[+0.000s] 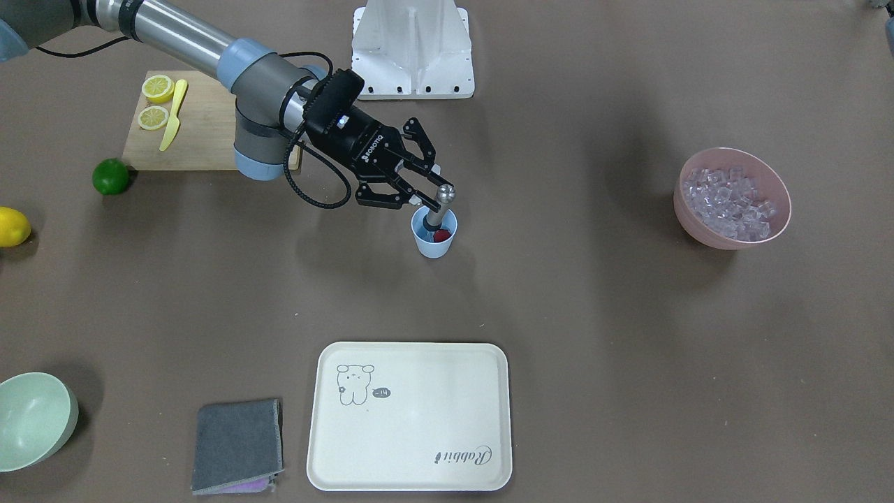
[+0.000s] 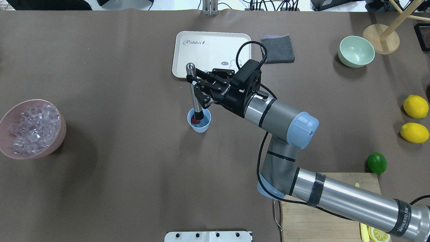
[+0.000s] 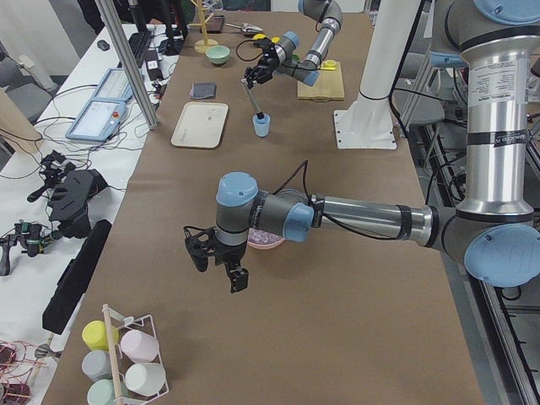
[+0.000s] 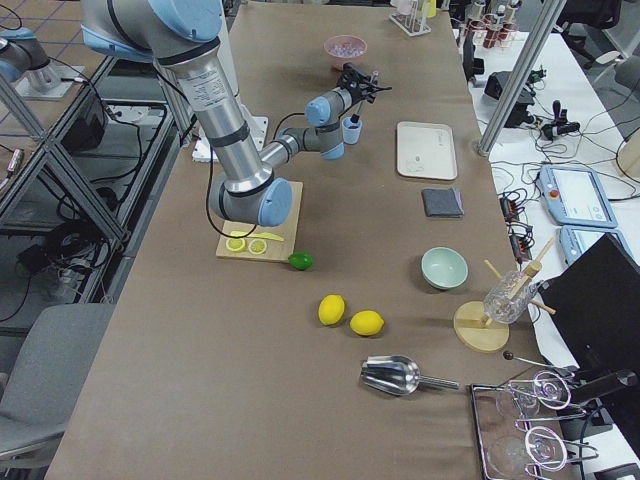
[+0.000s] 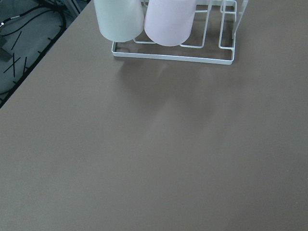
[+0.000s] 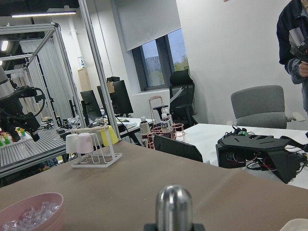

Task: Mash ice and strawberries in cup
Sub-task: 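Press the muddler down and up inside the cup with the right gripper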

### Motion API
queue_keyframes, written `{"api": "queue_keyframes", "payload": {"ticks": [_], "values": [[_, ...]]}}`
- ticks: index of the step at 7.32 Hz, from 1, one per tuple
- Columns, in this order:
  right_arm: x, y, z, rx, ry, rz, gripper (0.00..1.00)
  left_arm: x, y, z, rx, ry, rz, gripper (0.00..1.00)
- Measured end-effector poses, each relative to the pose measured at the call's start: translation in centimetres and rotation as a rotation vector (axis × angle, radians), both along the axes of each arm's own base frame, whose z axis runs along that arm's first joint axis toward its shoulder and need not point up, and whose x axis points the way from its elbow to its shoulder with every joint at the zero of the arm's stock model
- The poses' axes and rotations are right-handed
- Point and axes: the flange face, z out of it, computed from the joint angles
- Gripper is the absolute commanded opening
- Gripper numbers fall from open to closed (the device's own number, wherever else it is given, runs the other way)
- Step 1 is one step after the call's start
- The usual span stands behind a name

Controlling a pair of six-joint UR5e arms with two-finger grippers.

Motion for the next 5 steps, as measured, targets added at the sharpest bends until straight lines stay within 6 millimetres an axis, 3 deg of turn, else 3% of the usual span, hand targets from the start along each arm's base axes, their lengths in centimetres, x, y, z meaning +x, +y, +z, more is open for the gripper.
{"api": "queue_keyframes", "payload": {"ticks": [3, 5], "values": [[-1.8, 0.7, 1.6, -0.031, 0.033, 0.007, 0.0, 0.0, -0.2, 0.1, 0.0, 0.0, 0.001, 0.98], [-2.4, 1.3, 1.5, -0.037, 0.03, 0.009, 0.0, 0.0, -0.3, -0.1, 0.002, 0.0, 0.0, 0.98]]}}
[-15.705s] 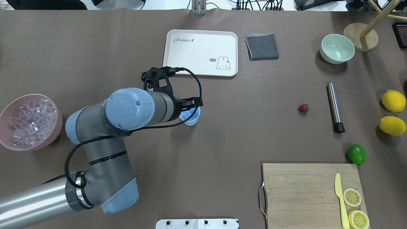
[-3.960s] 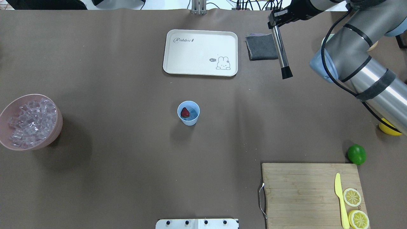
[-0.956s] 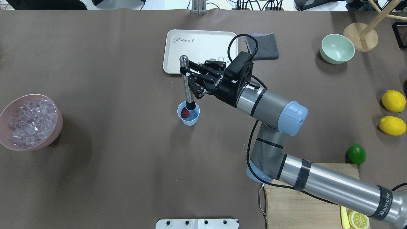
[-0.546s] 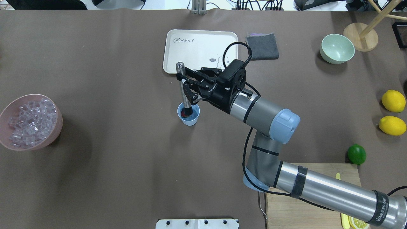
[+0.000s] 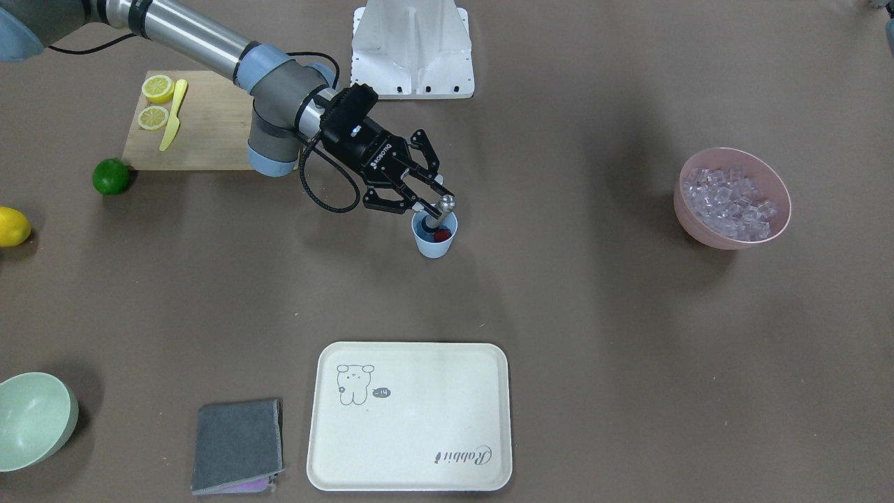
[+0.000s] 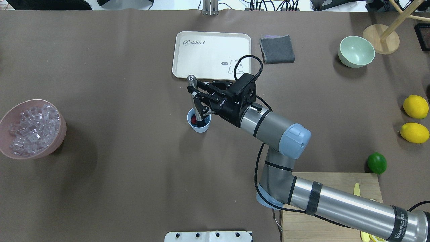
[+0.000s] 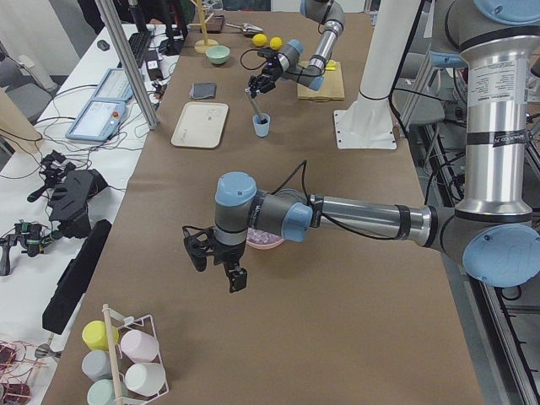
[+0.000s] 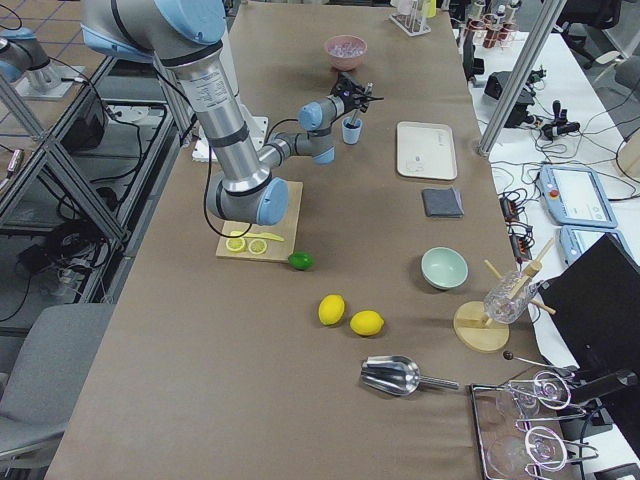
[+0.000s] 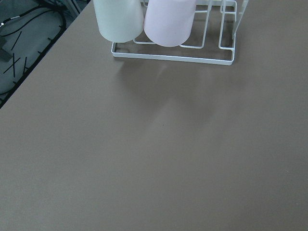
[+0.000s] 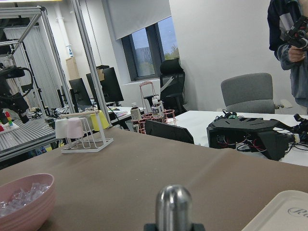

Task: Mash ice and strawberries in cup
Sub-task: 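Press the muddler down and up inside the cup with the right gripper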

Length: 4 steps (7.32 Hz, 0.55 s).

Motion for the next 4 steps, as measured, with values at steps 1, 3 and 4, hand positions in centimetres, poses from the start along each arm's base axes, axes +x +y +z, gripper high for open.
{"api": "queue_keyframes", "payload": {"ticks": [1, 3, 4], "values": [[0.5, 0.0, -0.9, 0.006, -0.017, 0.006, 0.0, 0.0, 0.0, 0.0, 0.0, 0.0, 0.0, 0.98], [3.1, -0.4, -3.6, 0.028, -0.064, 0.03, 0.0, 0.0, 0.0, 0.0, 0.0, 0.0, -0.001, 0.98], [4.6, -0.7, -5.1, 0.032, -0.07, 0.043, 0.0, 0.0, 0.1, 0.0, -0.001, 0.001, -0.001, 0.98]]}}
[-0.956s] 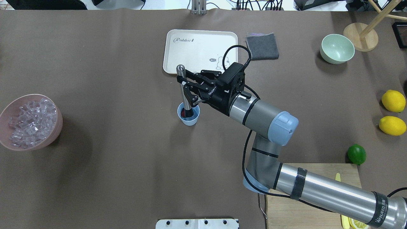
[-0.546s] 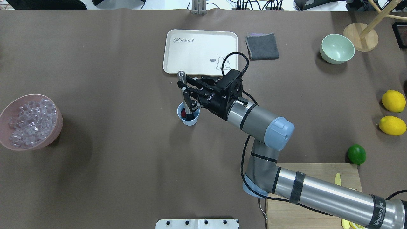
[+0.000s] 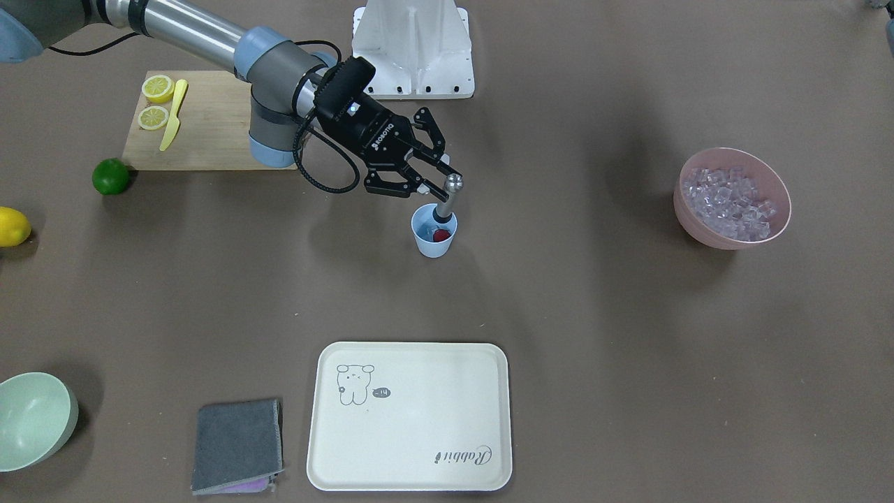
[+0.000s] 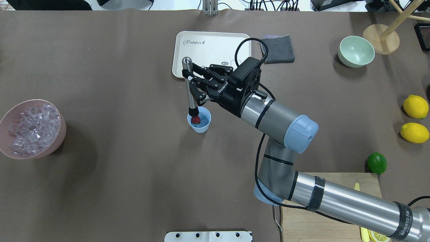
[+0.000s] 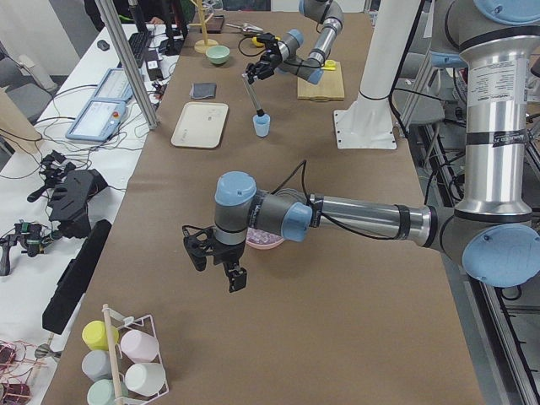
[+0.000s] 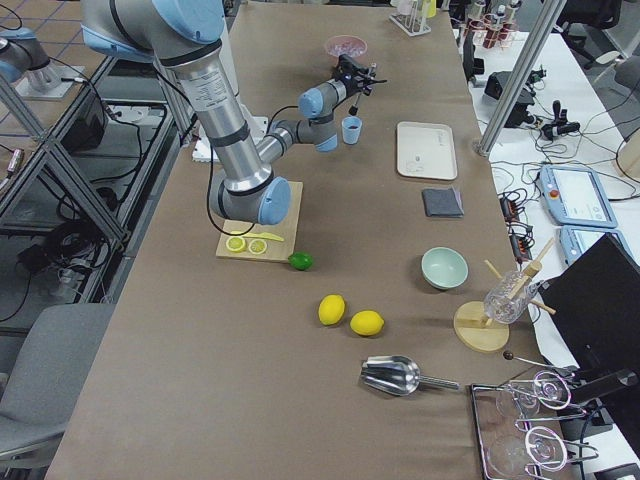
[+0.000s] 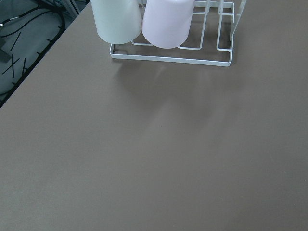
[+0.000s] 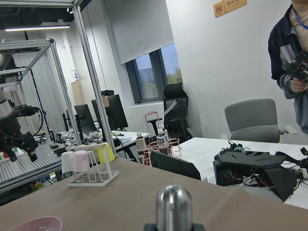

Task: Mash ice and strawberries in cup
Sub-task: 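Press the muddler down and up inside the cup with the right gripper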

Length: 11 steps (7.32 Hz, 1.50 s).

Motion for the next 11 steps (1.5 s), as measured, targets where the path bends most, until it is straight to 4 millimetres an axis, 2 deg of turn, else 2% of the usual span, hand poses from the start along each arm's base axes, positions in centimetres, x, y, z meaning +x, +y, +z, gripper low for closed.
{"api": "queue_keyframes", "payload": {"ticks": [1, 3, 8, 11], "values": [[0.9, -0.1, -0.8, -0.002, 0.004, 0.007, 0.0, 0.0, 0.1, 0.0, 0.0, 0.0, 0.0, 0.98], [0.6, 0.1, 0.0, -0.017, 0.03, 0.001, 0.0, 0.0, 0.3, 0.1, -0.003, 0.0, -0.002, 0.98], [-3.8, 2.2, 3.2, -0.055, 0.086, -0.04, 0.0, 0.0, 0.4, 0.6, -0.013, -0.001, 0.0, 0.98], [-4.4, 2.5, 4.5, -0.067, 0.108, -0.043, 0.0, 0.0, 0.5, 0.7, -0.014, -0.002, 0.0, 0.98]]}}
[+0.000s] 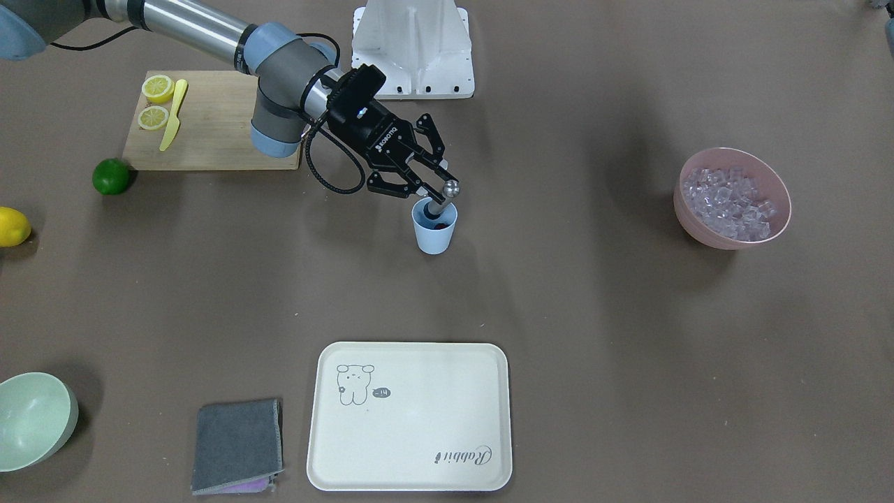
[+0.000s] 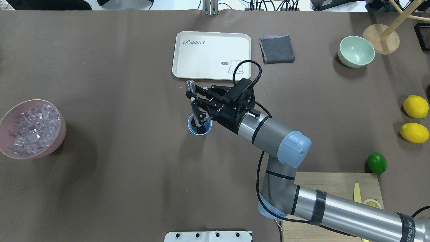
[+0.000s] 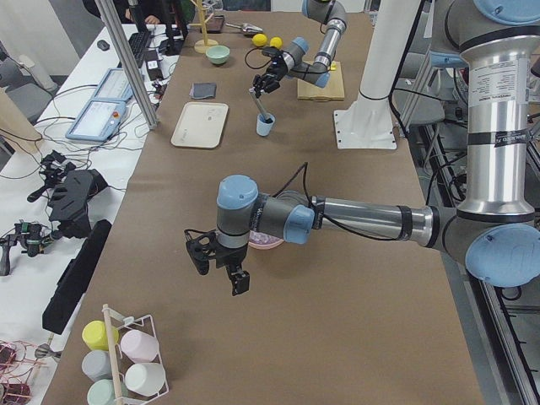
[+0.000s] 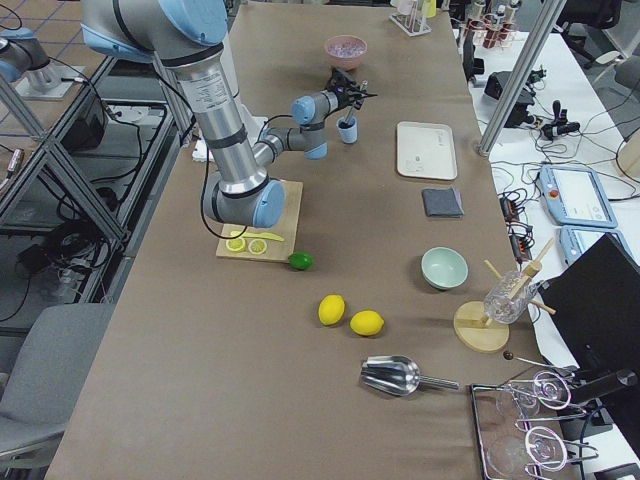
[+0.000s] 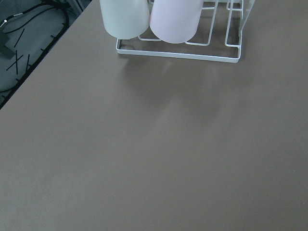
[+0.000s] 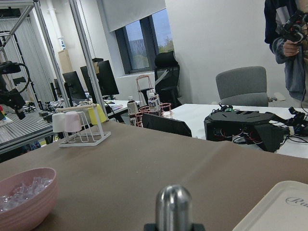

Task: Mash ice and strawberries in cup
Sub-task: 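Press the muddler down and up inside the cup with the right gripper, then lift the muddler out of the cup with the right gripper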

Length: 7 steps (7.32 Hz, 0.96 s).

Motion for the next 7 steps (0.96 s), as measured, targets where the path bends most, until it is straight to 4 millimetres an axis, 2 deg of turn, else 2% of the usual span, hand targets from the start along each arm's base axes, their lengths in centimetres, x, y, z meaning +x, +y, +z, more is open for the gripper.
{"api": "queue_keyframes", "payload": {"ticks": [3, 5, 7], "values": [[0.3, -0.5, -0.2, -0.007, -0.003, 0.026, 0.0, 0.0, 0.0, -0.2, 0.004, 0.0, 0.0, 0.98], [2.1, -2.7, -2.2, -0.005, -0.035, 0.077, 0.0, 0.0, -0.1, -0.2, 0.01, 0.001, 0.0, 0.98], [4.3, -4.9, -5.5, 0.003, -0.094, 0.113, 0.0, 0.0, -0.1, -0.4, 0.017, 0.002, -0.003, 0.98]]}}
